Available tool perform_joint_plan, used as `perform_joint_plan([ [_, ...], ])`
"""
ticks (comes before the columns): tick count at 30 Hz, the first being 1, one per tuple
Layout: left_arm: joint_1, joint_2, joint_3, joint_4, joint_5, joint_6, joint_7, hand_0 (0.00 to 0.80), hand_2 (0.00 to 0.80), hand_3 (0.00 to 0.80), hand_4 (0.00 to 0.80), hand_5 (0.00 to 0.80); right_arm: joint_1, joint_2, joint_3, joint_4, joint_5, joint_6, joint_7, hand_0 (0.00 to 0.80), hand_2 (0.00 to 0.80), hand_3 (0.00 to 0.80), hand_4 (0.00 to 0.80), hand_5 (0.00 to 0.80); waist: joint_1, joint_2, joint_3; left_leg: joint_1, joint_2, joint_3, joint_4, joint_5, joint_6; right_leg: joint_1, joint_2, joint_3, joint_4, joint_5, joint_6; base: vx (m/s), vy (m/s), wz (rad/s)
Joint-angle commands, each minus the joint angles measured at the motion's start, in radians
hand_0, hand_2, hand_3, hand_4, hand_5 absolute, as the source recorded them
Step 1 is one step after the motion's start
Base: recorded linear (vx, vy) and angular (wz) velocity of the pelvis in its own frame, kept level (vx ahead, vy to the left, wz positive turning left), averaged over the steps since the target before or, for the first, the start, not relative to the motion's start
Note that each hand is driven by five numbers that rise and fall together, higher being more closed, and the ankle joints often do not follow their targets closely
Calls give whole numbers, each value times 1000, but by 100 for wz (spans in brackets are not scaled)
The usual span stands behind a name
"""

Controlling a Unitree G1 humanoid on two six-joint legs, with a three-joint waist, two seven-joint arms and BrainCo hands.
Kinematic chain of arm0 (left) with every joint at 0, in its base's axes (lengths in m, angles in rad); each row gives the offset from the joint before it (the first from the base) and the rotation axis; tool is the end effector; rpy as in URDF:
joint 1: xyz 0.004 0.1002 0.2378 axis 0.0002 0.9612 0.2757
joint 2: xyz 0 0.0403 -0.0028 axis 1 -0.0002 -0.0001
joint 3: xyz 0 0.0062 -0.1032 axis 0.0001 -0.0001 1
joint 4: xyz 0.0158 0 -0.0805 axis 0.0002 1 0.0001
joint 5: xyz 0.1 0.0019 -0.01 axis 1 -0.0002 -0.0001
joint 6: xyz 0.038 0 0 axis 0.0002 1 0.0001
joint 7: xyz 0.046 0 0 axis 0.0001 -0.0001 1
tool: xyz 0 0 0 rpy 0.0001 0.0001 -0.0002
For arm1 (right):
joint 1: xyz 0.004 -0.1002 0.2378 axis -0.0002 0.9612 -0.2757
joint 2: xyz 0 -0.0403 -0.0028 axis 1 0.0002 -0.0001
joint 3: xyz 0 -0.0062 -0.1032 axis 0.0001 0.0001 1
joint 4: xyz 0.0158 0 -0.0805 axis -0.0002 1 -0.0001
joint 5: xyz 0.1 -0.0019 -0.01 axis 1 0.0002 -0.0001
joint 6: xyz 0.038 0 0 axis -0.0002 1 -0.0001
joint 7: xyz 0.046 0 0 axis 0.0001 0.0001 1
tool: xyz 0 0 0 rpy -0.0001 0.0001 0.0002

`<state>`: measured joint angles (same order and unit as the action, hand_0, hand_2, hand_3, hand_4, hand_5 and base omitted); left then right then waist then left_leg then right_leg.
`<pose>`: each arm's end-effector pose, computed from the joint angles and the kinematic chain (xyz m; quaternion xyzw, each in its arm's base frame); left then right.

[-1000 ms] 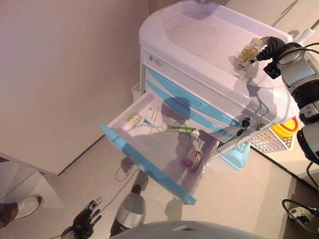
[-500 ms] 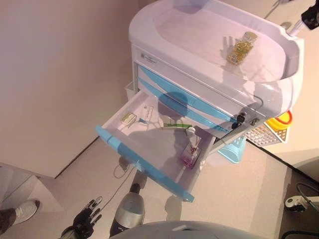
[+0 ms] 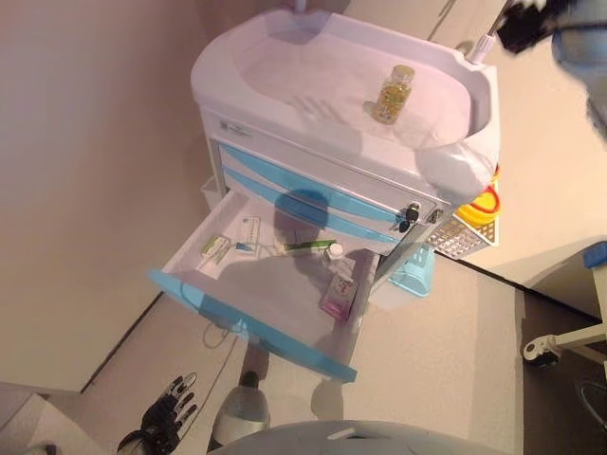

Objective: Open the drawer and pick up the medicine

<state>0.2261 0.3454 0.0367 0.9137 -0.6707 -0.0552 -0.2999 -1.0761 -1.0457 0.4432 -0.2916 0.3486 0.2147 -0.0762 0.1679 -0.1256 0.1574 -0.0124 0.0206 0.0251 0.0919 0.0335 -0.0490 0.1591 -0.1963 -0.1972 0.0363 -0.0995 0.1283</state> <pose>0.0449 0.2721 -0.0924 -0.1963 0.4184 0.1463 0.8747 0.2434 -0.1615 0.3302 -0.3933 -0.3984 0.1296 0.8184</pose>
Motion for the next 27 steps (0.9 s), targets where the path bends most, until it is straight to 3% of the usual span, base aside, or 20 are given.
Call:
perform_joint_plan([
  [1, -4, 12, -18, -12, 55, -50, -8, 0, 0, 0, 0, 0, 57, 19, -46, -59, 66, -61, 94, 0, 0, 0, 0, 0, 1, 34, -27, 61, 18, -24, -4, -97, 27, -91, -39, -21, 57, 100, 16, -34, -23, -14],
  [5, -29, 7, -31, 6, 90, -55, 9, 0, 0, 0, 0, 0, 231, 126, -51, -195, 87, -94, 257, 0, 0, 0, 0, 0, -23, 48, -26, 68, 23, -5, -9, -101, 21, -93, -34, 1, 47, 102, 17, -28, -38, -24],
  [11, -39, 5, -42, 23, 133, -76, 26, 0, 0, 0, 0, 0, 414, 188, -70, -306, 83, -138, 381, 0, 0, 0, 0, 0, -58, 62, -28, 74, 30, 22, -19, -104, 17, -107, -27, 30, 41, 105, 19, -30, -22, -14],
  [14, -42, 1, -45, 31, 136, -88, 24, 0, 0, 0, 0, 0, 484, 193, -102, -342, 34, -175, 398, 0, 0, 0, 0, 0, -79, 68, -29, 76, 33, 36, -20, -107, 14, -115, -26, 43, 39, 107, 20, -27, -8, -18],
  [21, -31, -9, -54, 64, 145, -136, 3, 0, 0, 0, 0, 0, 575, 158, -179, -402, 108, -212, 468, 0, 0, 0, 0, 0, -116, 68, -30, 73, 35, 68, -20, -111, 11, -135, -24, 66, 31, 117, 25, -12, -13, -14],
  [27, -32, 1, -100, 51, 247, -176, 10, 0, 0, 0, 0, 0, 638, 156, -153, -441, 254, -121, 616, 0, 0, 0, 0, 0, -133, 61, -24, 66, 38, 83, -6, -118, 14, -152, -21, 87, 43, 116, 26, -4, -19, -7],
])
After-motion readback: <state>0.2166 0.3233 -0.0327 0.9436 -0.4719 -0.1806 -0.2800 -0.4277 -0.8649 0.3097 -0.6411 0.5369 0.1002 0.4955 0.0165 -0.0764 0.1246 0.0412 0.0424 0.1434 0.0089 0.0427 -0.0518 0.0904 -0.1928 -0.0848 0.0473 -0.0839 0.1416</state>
